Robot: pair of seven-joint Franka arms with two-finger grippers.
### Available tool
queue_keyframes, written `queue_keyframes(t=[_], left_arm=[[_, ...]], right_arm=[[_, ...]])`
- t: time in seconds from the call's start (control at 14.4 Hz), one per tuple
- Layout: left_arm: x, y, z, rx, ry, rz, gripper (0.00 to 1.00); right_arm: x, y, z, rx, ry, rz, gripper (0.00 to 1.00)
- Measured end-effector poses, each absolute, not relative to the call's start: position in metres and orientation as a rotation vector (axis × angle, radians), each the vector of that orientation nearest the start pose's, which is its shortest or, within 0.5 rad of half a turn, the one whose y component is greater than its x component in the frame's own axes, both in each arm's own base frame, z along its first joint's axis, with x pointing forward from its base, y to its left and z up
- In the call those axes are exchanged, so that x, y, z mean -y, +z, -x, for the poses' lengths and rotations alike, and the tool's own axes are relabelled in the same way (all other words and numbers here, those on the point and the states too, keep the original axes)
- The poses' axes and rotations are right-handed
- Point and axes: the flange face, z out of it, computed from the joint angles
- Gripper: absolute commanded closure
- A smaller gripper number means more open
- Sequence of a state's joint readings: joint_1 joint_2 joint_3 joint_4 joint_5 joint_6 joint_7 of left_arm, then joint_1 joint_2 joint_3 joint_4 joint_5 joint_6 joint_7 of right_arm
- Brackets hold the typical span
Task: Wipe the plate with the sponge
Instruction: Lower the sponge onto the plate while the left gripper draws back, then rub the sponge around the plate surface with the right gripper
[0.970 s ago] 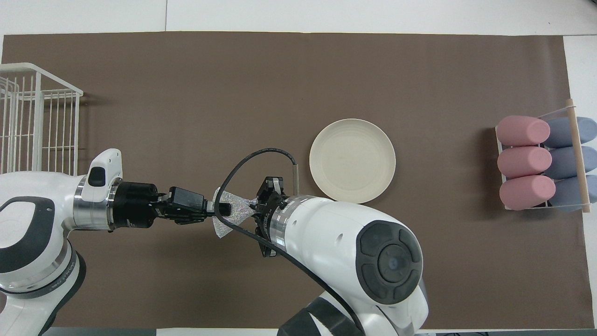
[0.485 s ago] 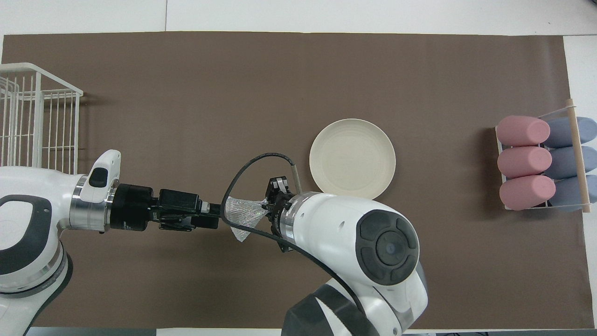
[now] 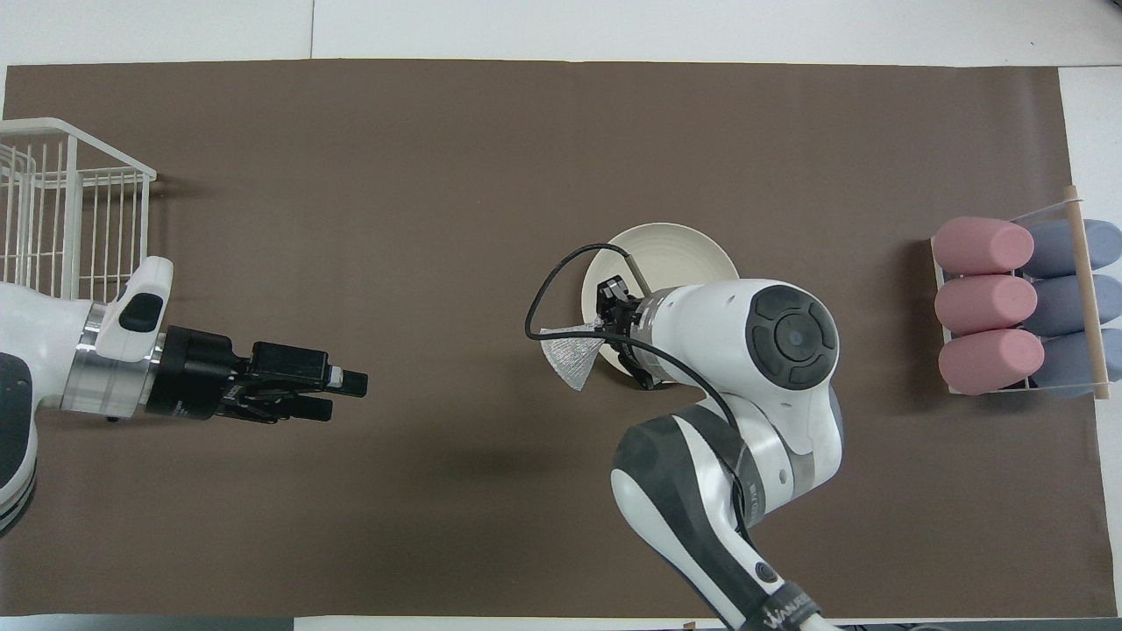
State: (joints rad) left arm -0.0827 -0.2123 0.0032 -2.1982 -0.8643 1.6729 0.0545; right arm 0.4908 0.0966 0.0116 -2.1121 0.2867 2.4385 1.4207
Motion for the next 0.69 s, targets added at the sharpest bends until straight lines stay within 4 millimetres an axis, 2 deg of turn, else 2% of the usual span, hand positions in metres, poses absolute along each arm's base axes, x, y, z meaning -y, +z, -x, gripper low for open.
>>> queue_keyframes(t=[0.14, 0.21, 0.55, 0.69], left_arm=[[0.097, 0.484, -0.458, -0.105, -0.358, -2.368, 0.00], [0.091, 0.482, -0.459, -0.098, -0.358, -2.413, 0.00], [0.063, 0.475, -0.459, -0.033, -0.370, -2.659, 0.00], [0.058, 0.473, -0.458, -0.006, -0.378, -2.728, 0.00]], right_arm=[[-0.248, 0.365, -0.513, -1.496, 0.014, 2.415, 1.00], [-0.241, 0.352, -0.511, -1.500, 0.011, 2.425, 1.00], [-0.244, 0.298, -0.509, -1.503, -0.018, 2.442, 1.00], [-0.239, 0.294, -0.513, -1.441, -0.039, 2.477, 1.00]])
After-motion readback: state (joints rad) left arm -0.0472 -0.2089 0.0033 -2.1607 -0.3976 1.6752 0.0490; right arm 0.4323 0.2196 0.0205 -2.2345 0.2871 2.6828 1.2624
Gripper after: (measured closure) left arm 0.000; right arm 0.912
